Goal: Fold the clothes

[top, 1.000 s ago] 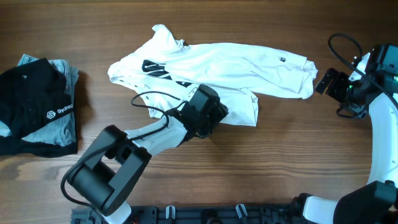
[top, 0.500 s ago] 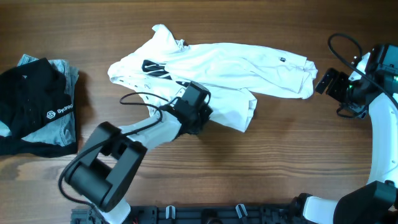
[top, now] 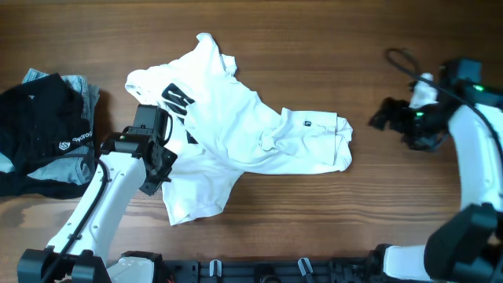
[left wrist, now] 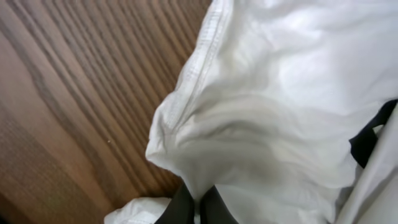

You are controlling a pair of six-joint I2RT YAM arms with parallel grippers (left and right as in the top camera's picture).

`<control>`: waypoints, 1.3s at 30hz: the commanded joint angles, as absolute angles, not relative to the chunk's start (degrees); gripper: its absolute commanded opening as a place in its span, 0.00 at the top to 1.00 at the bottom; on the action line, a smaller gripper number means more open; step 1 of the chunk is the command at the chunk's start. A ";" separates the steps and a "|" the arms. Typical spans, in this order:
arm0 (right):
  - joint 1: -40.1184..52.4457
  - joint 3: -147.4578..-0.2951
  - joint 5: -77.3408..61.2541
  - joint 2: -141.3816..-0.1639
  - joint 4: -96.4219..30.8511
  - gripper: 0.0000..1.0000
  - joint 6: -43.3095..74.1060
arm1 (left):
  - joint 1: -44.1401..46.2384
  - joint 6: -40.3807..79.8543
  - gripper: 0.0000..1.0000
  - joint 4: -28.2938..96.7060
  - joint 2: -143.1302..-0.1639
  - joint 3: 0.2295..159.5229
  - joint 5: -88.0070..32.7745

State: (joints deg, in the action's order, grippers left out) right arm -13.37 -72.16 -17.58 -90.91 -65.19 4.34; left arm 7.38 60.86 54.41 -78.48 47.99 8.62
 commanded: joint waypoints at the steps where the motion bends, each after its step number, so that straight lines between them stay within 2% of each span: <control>1: -4.36 -71.59 -20.86 -95.66 -64.75 0.04 -0.03 | 8.27 59.94 0.96 53.56 -78.61 47.88 8.82; 4: 4.62 -71.59 -19.51 -99.85 -58.43 0.03 0.03 | 9.58 59.94 0.96 53.36 -78.65 47.88 8.84; 8: 12.71 -71.59 -9.06 -105.49 -55.35 0.04 3.73 | 9.98 59.92 0.96 53.78 -78.65 47.86 8.80; 12: 14.26 -71.59 0.80 -108.97 -58.54 0.09 15.57 | 9.98 59.92 0.96 53.76 -78.65 47.86 8.82; 15: 14.24 -71.59 -1.63 -108.97 -60.40 0.12 17.26 | 9.98 59.92 0.96 53.56 -78.65 47.86 8.82; 18: 14.26 -71.59 -5.41 -108.99 -63.72 0.21 17.26 | 9.98 59.92 0.96 53.56 -78.65 47.86 8.82; 22: 14.31 -71.20 -6.96 -109.19 -62.96 0.47 16.49 | 9.98 59.92 0.96 53.58 -78.65 47.83 8.82; 27: 14.31 -66.87 -6.96 -109.32 -58.43 0.49 16.53 | 9.98 59.94 0.96 53.58 -78.65 47.86 8.82; 28: 14.31 -66.54 -6.98 -109.32 -58.00 0.55 16.53 | 9.98 59.94 0.96 53.56 -78.65 47.83 8.82; 29: 14.31 -66.54 -6.98 -109.32 -57.78 0.77 16.51 | 9.98 59.94 0.96 53.56 -78.65 47.83 8.82; 30: 14.31 -66.63 -7.42 -109.25 -57.84 0.96 16.47 | 9.98 59.94 0.96 53.58 -78.65 47.86 8.82; 32: 14.20 -68.60 -10.55 -108.44 -59.61 0.96 14.00 | 9.98 59.94 0.96 53.58 -78.65 47.83 8.82; 35: 11.33 -76.64 -7.68 -105.69 -64.77 0.96 13.34 | 9.96 59.94 0.96 53.58 -78.65 47.86 8.84; 39: 0.27 -90.59 -0.89 -103.37 -66.32 0.96 13.67 | 9.96 59.92 0.96 53.60 -78.65 47.86 8.86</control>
